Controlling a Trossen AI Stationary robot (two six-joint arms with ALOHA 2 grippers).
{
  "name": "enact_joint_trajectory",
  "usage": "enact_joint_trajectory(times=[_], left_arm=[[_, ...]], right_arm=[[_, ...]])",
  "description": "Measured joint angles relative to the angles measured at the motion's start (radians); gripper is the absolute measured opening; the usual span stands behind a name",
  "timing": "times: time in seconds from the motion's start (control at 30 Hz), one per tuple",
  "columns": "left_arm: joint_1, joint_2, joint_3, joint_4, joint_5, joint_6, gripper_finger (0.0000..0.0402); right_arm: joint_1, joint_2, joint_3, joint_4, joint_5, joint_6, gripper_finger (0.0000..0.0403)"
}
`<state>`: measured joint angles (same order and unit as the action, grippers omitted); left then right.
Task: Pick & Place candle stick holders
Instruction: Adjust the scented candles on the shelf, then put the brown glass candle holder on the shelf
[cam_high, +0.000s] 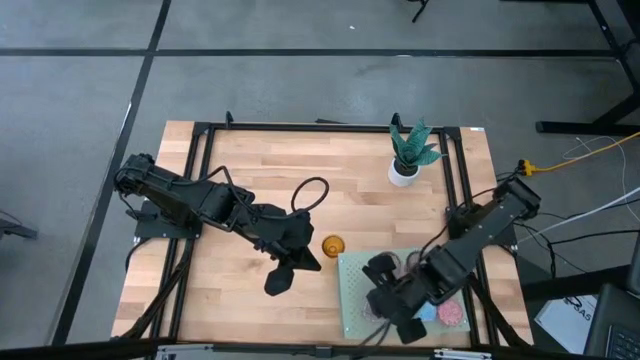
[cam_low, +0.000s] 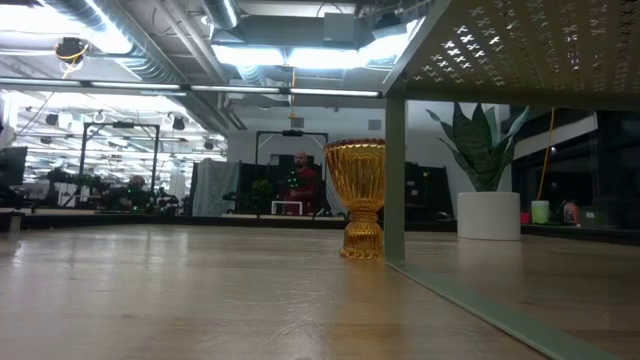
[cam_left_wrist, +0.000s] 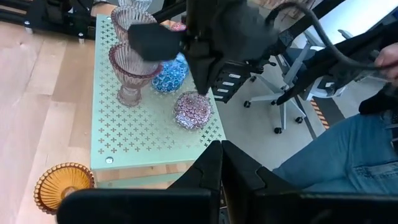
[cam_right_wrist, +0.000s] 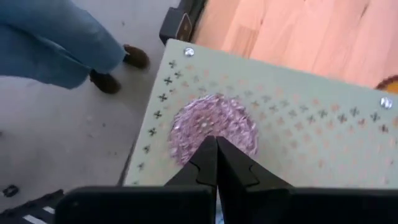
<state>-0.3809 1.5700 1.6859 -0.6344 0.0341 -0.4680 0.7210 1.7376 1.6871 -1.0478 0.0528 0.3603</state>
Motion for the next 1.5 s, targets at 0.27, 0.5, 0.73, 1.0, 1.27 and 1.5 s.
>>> enact_joint_trajectory(times=[0.27,0.5,0.73,1.0,1.27,1.5], left_arm=[[0.000,0.000,0.000,-0.006,0.000,0.004,0.0002],[0.000,0.000,0.000,-0.005,0.000,0.009,0.0005],[0.000,0.000,0.000,-0.006,0.000,0.010,0.0002],[0.000,0.000,0.000,-0.006,0.000,0.010,0.0002],[0.000,0.000,0.000,-0.006,0.002,0.010,0.0010],[0.017,0.000,0.000,-0.074,-0.018,0.008,0.0044]], right_arm=[[0.105,-0.029,-0.005,-0.191,0.119,0.200,0.0000],[0.121,-0.028,-0.045,-0.230,0.186,0.286,0.0000],[0.121,-0.033,-0.107,-0.180,0.128,0.290,0.0000],[0.128,-0.031,-0.121,-0.058,0.052,0.234,0.0000],[0.127,-0.031,-0.113,-0.055,0.016,0.230,0.0000],[0.128,-0.075,-0.028,-0.059,-0.005,0.202,0.0011]])
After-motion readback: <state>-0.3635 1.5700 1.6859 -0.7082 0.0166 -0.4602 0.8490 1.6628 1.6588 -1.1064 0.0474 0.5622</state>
